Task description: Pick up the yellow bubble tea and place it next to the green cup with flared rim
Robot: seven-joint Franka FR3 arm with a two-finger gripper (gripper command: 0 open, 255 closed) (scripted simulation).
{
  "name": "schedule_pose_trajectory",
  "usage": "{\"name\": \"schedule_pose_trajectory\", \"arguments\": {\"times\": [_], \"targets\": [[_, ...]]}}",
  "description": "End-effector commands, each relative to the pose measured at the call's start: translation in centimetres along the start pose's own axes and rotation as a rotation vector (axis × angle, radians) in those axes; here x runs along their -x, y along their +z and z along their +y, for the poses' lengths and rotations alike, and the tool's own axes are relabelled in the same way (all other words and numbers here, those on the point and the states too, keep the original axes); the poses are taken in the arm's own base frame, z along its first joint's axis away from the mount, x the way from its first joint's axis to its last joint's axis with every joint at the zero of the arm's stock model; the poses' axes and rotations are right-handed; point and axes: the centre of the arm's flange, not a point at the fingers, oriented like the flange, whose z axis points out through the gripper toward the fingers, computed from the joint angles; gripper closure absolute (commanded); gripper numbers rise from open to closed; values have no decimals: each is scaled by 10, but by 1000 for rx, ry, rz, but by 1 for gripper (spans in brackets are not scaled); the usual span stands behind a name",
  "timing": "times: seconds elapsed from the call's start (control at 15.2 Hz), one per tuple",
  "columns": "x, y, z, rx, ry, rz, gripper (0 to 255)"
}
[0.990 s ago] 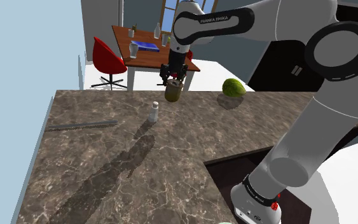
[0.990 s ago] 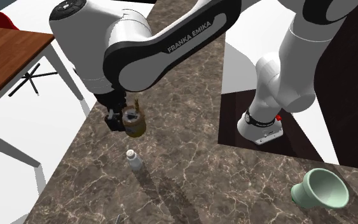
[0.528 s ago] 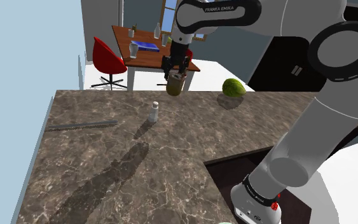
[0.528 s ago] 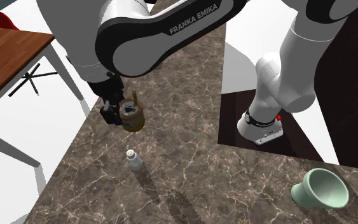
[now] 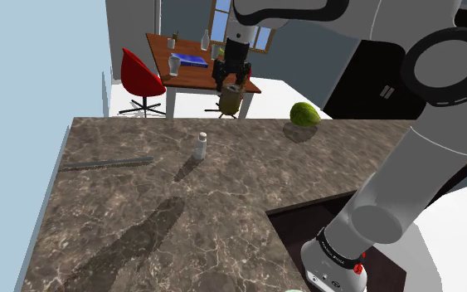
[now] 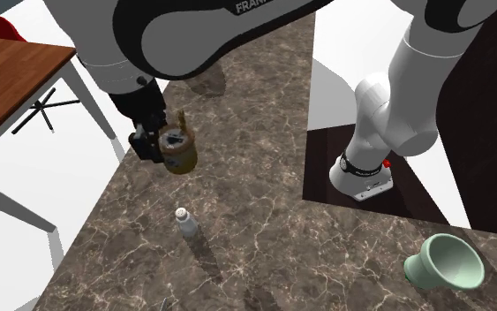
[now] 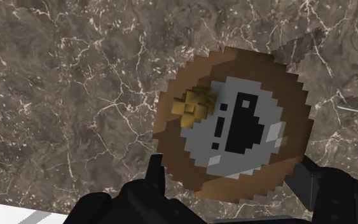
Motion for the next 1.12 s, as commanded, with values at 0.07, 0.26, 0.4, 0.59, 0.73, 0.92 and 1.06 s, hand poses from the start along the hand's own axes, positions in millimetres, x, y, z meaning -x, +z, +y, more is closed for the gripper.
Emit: {"name": "schedule_pose_trajectory", "arguments": {"times": [0.07,0.26,0.4,0.59,0.73,0.92,1.06], "targets": [[13,-9,-6,0,0,0,255],[47,-8,-27,0,0,0,255],[69,-8,-40,0,0,0,255],[103,-7,-61,0,0,0,255],[126,-7,-74,0,0,0,255],[160,-6,-95,0,0,0,255],[182,-5,-108,0,0,0,255]]}}
